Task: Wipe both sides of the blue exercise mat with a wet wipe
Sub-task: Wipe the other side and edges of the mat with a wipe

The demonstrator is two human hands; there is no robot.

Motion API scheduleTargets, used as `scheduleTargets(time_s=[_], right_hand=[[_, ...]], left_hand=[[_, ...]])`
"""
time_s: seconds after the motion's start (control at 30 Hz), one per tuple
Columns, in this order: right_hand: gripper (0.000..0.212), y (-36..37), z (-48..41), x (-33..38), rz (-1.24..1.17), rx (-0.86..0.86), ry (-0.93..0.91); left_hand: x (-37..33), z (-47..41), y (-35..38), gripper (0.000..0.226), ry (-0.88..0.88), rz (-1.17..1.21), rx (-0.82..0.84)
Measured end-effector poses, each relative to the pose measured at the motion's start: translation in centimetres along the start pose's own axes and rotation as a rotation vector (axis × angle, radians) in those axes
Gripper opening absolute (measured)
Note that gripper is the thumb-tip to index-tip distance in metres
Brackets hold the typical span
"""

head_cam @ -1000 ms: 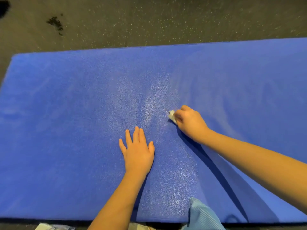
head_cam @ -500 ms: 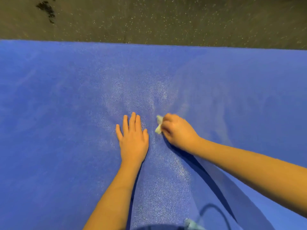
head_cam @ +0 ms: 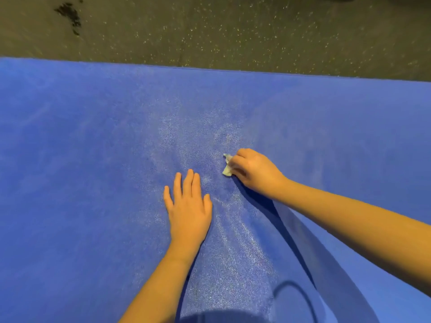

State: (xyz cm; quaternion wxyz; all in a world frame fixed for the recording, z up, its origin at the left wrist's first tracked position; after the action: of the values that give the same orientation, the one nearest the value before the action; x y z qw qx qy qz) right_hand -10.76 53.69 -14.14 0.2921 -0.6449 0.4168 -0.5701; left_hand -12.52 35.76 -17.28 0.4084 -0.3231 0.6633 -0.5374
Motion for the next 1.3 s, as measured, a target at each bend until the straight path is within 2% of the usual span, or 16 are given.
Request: scheduleTargets(time_s=[0.03,0.1,0.17,0.2,0.3,0.4,0.47,0.57,0.63,0.8,0.87,1.03,1.1,1.2,1.23,1.3], right_hand=[[0.016,-0.1,-0.6,-0.9,0.039,-0.017,0.005],[0.025,-0.7,-2.3,-4.0,0.154,-0.167,0.166],[0.026,-1.5,-3.2,-5.8,0.208,-0.260,0.369],[0.025,-1.6,-3.3,-5.9,0.191,-0.265,0.399],[0.021,-1.1,-2.3,-3.8,0.084,-0.132,0.196],[0.018,-1.5,-1.5,-3.8,0.084,-0.001,0.022],[0.018,-2.3,-2.5,-5.7,0.168,-0.056,0.075],[0.025,-3.3,-4.2,-8.6,0.287,-0.160,0.284],[0.028,-3.0,-4.6,-9.2,0.267,-0.179,0.354],[0.021,-2.1,-3.7,-7.1,0.114,-0.055,0.092],[0.021,-3.1,-4.4,-8.6,0.172,-0.056,0.097],[0.028,-5.7,-7.3,-15.0,0.323,-0.279,0.458],[0.024,-5.2,-7.2,-14.5,0.226,-0.238,0.375],[0.019,-4.5,-6.3,-12.2,0.117,-0.043,0.081],[0.019,-4.7,-6.8,-12.7,0.138,-0.032,0.070],[0.021,-5.7,-8.7,-15.6,0.256,-0.179,0.237]], left_hand=[[0.0,-0.2,-0.1,0.055,0.003,0.015,-0.010],[-0.3,-1.0,-0.4,0.048,0.002,0.062,-0.057],[-0.8,-2.7,-0.3,0.042,-0.010,0.114,-0.106],[-1.2,-4.0,0.0,0.044,-0.015,0.136,-0.114],[-3.0,-8.2,1.4,0.050,-0.038,0.177,-0.074],[-4.1,-9.6,3.0,0.052,-0.032,0.072,-0.071],[-4.2,-9.3,3.6,0.057,-0.024,0.021,-0.098],[-4.2,-9.2,3.7,0.057,-0.015,0.034,-0.124],[-4.2,-9.1,3.6,0.057,-0.024,0.042,-0.124],[-4.9,-10.8,3.6,0.048,-0.041,0.049,-0.191],[-6.3,-12.5,3.7,0.050,-0.027,0.081,-0.180],[-8.1,-13.5,4.8,0.057,0.014,0.059,-0.139],[-7.9,-13.2,4.8,0.057,0.017,0.062,-0.153],[-7.9,-13.3,4.7,0.056,0.017,0.051,-0.166],[-8.0,-13.3,4.7,0.055,0.018,0.053,-0.169],[-8.0,-13.3,4.8,0.055,0.026,0.053,-0.176]])
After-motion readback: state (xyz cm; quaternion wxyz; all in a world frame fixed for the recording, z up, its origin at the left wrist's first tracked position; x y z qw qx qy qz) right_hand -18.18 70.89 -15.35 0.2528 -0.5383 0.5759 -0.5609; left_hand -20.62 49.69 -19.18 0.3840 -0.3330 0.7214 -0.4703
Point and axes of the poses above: each hand's wrist, its own z-axis away from the middle knuckle, its own y-axis out of the palm, x = y × z, the point moved 4 cm from there along -z, towards the middle knuckle, and after that the axes turned 11 degrees about -x, right-handed, at the moved point
